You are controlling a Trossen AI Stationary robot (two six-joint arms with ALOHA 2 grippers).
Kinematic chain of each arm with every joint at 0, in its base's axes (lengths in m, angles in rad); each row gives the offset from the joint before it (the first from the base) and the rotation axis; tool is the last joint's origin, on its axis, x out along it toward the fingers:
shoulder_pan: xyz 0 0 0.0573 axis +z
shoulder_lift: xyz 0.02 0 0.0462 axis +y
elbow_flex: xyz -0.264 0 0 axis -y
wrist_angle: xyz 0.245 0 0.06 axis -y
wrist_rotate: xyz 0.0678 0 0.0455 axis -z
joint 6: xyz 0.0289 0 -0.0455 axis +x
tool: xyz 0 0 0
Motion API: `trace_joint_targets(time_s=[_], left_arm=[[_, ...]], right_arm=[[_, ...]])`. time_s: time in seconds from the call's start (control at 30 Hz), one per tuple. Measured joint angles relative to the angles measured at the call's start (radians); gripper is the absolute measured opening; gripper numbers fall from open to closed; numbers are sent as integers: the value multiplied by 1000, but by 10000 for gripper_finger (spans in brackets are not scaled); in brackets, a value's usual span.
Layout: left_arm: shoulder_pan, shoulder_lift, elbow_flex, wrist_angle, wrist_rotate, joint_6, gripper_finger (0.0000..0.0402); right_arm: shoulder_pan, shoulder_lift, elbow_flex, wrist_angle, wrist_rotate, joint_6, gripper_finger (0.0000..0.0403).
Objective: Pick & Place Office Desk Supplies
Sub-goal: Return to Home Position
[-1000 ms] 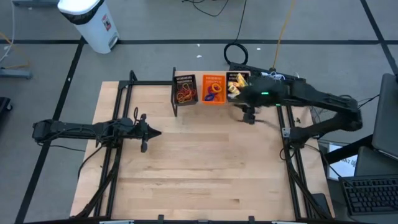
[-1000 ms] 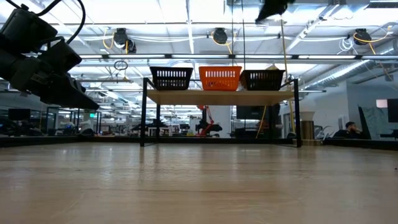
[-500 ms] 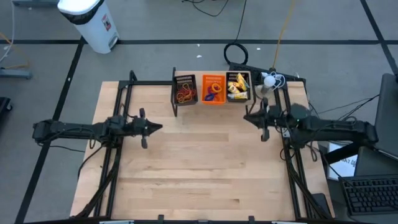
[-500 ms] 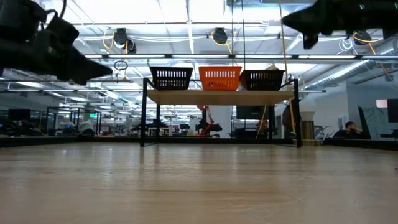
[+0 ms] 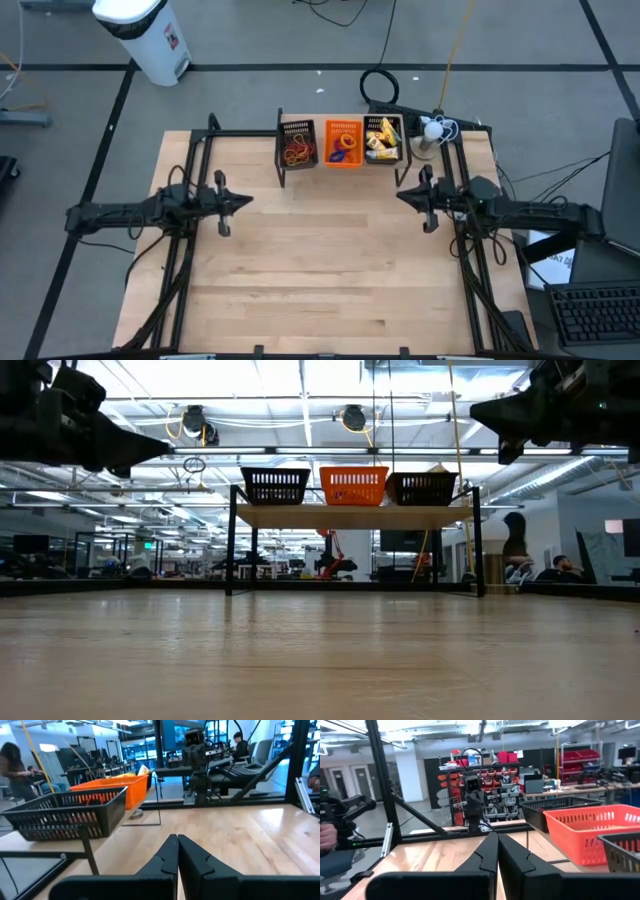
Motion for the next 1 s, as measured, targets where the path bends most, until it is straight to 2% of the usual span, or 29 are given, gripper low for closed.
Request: trace_joint_targets(time_s=[0.17,0.4,0.47,0.8,1.0], left_arm=[[0,-131,14,-160,-19,3,2],[0,-126,-8,-137,10,-47,2],[0,-127,-13,-125,38,-53,2],[0,-125,-13,-133,39,-41,3],[0,-127,-12,-142,36,-36,2]], right_arm=[[-5,-36,-40,12,2,1,1],[-6,-44,-136,147,23,21,0],[-6,-44,-152,148,33,27,0],[-5,-38,-167,120,34,1,0],[-12,-67,-169,164,77,-27,0]])
